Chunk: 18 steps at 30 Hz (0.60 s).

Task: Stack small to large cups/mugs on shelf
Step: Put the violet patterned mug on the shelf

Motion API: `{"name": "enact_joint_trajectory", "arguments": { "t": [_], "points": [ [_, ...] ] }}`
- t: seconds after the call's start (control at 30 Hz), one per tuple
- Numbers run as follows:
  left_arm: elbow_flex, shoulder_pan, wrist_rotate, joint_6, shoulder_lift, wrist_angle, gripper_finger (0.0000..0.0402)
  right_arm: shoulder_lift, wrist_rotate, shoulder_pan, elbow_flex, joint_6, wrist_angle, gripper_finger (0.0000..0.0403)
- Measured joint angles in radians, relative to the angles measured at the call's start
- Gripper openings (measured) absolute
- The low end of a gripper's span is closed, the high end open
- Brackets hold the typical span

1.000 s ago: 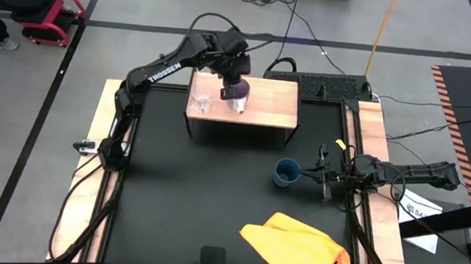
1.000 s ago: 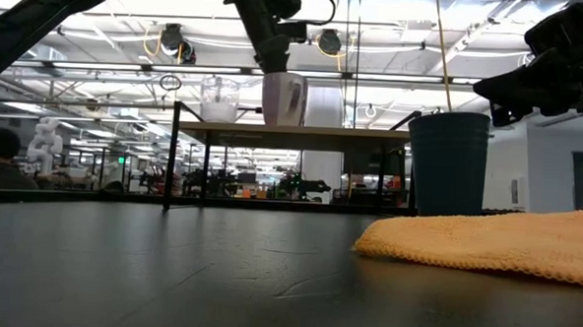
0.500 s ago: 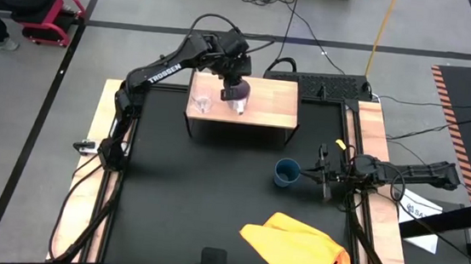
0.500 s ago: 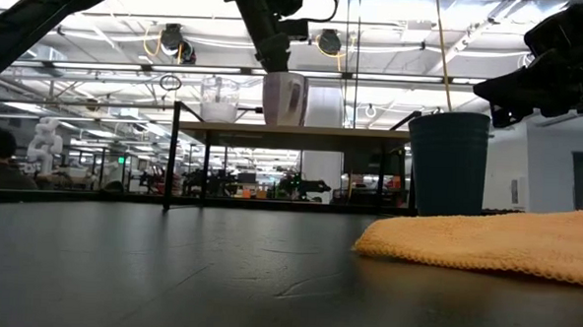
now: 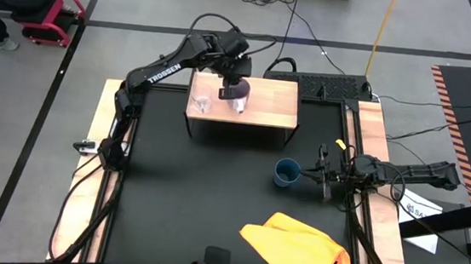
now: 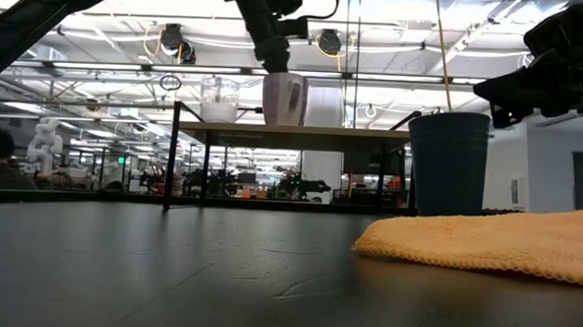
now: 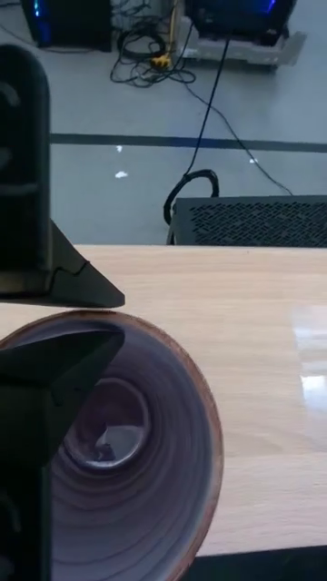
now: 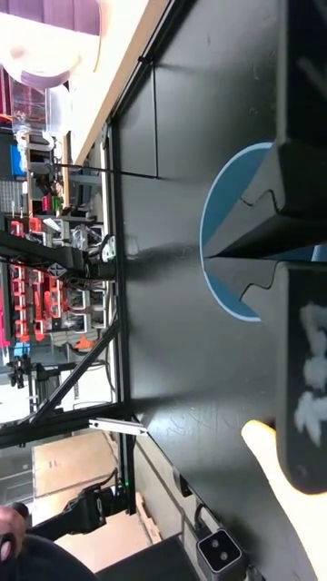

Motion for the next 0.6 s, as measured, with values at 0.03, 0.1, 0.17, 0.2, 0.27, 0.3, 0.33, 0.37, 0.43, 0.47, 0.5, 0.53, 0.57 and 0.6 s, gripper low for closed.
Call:
{"name": "enact_joint_trajectory", "arguments": {
  "t": [0.03,0.1,0.17,0.2,0.27,0.3,0.33,0.37,0.43,0.47,0.5,0.53,0.57,0.6],
  "points": [
    [0.0,0.0,-0.003,0.0,0.0,0.009,0.0056,0.0,0.0,0.0,0.0,0.0,0.0,0.0],
    [0.0,0.0,-0.003,0.001,0.0,0.025,0.0056,0.0,0.0,0.0,0.0,0.0,0.0,0.0],
    [0.0,0.0,-0.003,0.011,0.0,0.026,0.0056,0.0,0.0,0.0,0.0,0.0,0.0,0.0],
    [0.0,0.0,-0.003,0.018,0.0,0.026,0.0056,0.0,0.0,0.0,0.0,0.0,0.0,0.0],
    [0.0,0.0,-0.003,0.024,0.0,0.026,0.0056,0.0,0.0,0.0,0.0,0.0,0.0,0.0],
    [0.0,0.0,-0.003,0.027,0.0,0.027,0.0056,0.0,0.0,0.0,0.0,0.0,0.0,0.0],
    [0.0,0.0,-0.003,0.028,0.0,0.028,0.0056,0.0,0.0,0.0,0.0,0.0,0.0,0.0],
    [0.0,0.0,-0.003,0.028,0.0,0.03,0.0056,0.0,0.0,0.0,0.0,0.0,0.0,0.0],
    [0.0,0.0,-0.003,0.028,-0.001,0.031,0.0056,0.0,0.0,0.0,0.0,0.0,0.0,0.0],
    [0.0,0.0,-0.003,0.03,-0.001,0.031,0.0056,0.0,0.0,0.0,0.0,0.0,0.0,0.0],
    [0.0,0.0,-0.003,0.031,-0.001,0.031,0.0056,0.0,0.0,0.0,0.0,0.0,0.0,0.0],
    [0.0,0.0,-0.003,0.033,-0.001,0.031,0.0056,0.0,0.0,0.0,0.0,0.0,0.0,0.0],
    [0.0,0.0,-0.003,0.034,-0.001,0.031,0.0056,0.0,0.0,0.0,0.0,0.0,0.0,0.0],
    [0.0,0.0,-0.003,0.034,-0.001,0.033,0.0056,0.0,0.0,0.0,0.0,0.0,0.0,0.0]
  ]
}}
